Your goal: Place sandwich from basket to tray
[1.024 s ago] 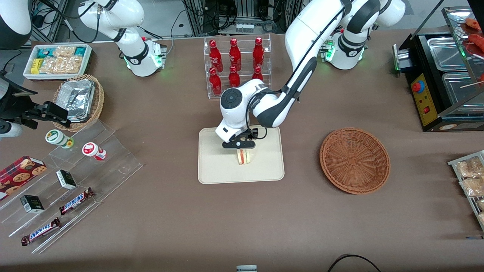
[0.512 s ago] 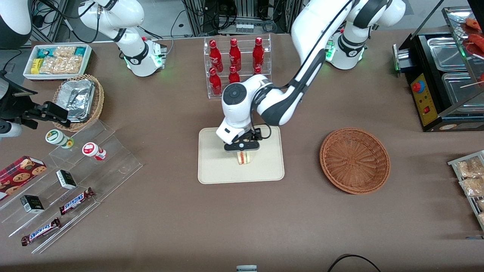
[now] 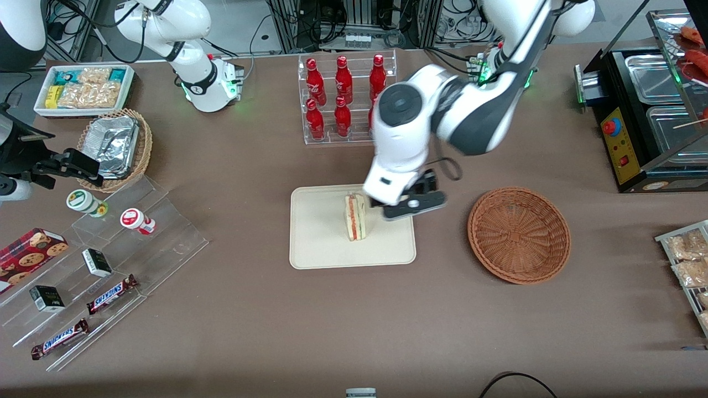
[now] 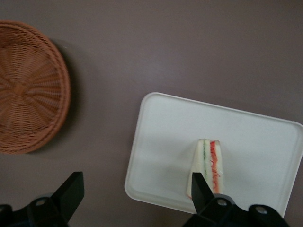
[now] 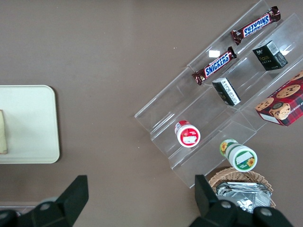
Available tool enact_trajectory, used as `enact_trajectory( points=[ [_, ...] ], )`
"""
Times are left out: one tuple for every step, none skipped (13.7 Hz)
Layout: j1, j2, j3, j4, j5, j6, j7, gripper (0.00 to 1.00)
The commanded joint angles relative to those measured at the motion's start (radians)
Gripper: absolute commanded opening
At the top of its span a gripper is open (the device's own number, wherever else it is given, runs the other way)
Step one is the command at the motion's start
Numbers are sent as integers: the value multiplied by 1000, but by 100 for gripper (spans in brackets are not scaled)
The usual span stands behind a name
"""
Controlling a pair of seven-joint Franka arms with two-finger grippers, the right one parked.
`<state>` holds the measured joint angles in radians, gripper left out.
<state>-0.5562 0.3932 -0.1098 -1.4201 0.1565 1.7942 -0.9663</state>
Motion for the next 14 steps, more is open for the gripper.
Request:
enact_trajectory(
  points=[
    [83,-91,-7,-34,-28,-79,72,100],
    [116,-130,-5,-51,-50,-113,124,100],
    [152,-175,-5,-74,-60,-127,168,100],
    [186,-203,-5,-86,-63,-131,207,100],
    [218,-220,-5,-89,-77,-154,253,100],
    [243,-237,-5,-89,-83,-180,300,100],
    [278,-252,-5,-89,-83,-194,337,100],
    [304,-261,-5,-89,-83,-205,369,100],
    [336,-273,-5,-89,-83,-220,417,100],
    [375,-283,-5,-89,-86,-236,478,100],
    [402,-293,-5,-89,-92,-246,520,100],
    [436,-303,-5,-89,-95,-256,561,100],
    [459,-312,-5,-89,-101,-263,608,100],
    [484,-313,-4,-89,-112,-272,654,100]
  ],
)
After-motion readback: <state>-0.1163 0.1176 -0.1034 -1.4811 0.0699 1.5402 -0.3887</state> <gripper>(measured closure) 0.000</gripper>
